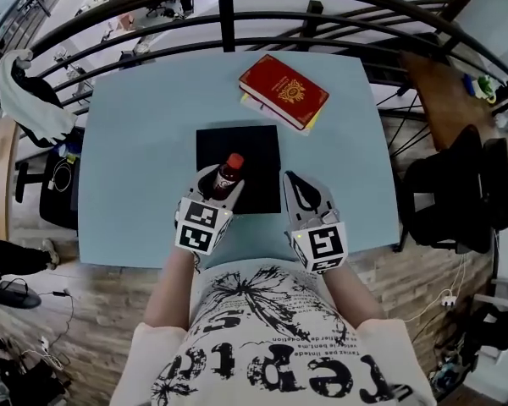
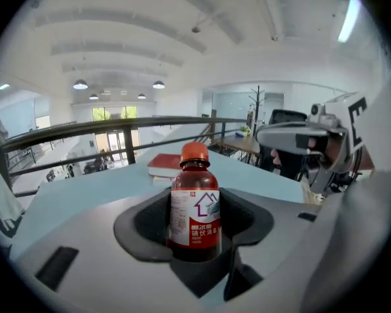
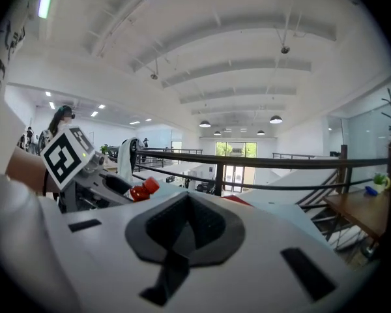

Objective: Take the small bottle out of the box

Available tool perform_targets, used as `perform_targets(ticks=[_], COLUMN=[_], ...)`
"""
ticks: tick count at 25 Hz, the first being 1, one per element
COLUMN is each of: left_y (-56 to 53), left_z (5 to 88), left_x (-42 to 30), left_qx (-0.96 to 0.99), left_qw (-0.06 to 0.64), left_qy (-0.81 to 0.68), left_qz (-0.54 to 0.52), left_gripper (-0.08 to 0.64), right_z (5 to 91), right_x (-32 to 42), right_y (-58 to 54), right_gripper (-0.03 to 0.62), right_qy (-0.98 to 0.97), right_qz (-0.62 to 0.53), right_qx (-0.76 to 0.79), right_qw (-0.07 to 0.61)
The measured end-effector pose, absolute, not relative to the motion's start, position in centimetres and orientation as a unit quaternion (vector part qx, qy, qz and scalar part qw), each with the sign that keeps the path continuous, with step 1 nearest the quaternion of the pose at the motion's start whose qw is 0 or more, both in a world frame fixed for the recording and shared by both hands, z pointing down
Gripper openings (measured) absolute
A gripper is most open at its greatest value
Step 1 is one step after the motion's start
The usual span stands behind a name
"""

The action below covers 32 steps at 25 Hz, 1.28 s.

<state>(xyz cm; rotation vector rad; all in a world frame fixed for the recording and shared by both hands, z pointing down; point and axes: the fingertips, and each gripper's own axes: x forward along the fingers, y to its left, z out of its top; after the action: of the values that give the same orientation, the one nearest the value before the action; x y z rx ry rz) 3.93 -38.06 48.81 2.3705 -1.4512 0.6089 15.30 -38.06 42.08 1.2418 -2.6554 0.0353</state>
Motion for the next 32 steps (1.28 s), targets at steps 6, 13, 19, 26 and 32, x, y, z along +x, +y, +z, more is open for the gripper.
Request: perform_targets(ticks=[6,13,19,26,32], left_y=[-37.5,-35.2,-34.4,-34.1,-34.0], left_z=[42.1,37.6,36.6,35.7,35.7], left_x=[0.8,-1.5,-2.4,-2.5,-2.3], left_qx=[0.818,0.806,0.798,0.797,0.795], left_qw=[0.074,0.032,0.016,0.01,0.008], left_qy=[-0.561,-0.591,-0.602,-0.603,-0.607], left_qz=[0.105,0.017,0.001,-0.008,-0.01], left_gripper=[0.232,0.233,0.233,0.233,0.232], right_z=[40.1,37.1,37.0,36.8,36.8], right_x=[12.5,10.7,9.7,9.2,9.5], right_y=[-37.2,-36.5,-36.5,-36.5,-36.6], right_gripper=[0.011,0.011,0.011,0.011,0.011], right_qy=[-0.913,-0.924,-0.927,-0.927,-0.926], right_qz=[-0.016,-0.056,-0.057,-0.065,-0.065], right_qx=[0.398,0.374,0.367,0.365,0.369], right_qw=[0.085,0.053,0.047,0.05,0.049])
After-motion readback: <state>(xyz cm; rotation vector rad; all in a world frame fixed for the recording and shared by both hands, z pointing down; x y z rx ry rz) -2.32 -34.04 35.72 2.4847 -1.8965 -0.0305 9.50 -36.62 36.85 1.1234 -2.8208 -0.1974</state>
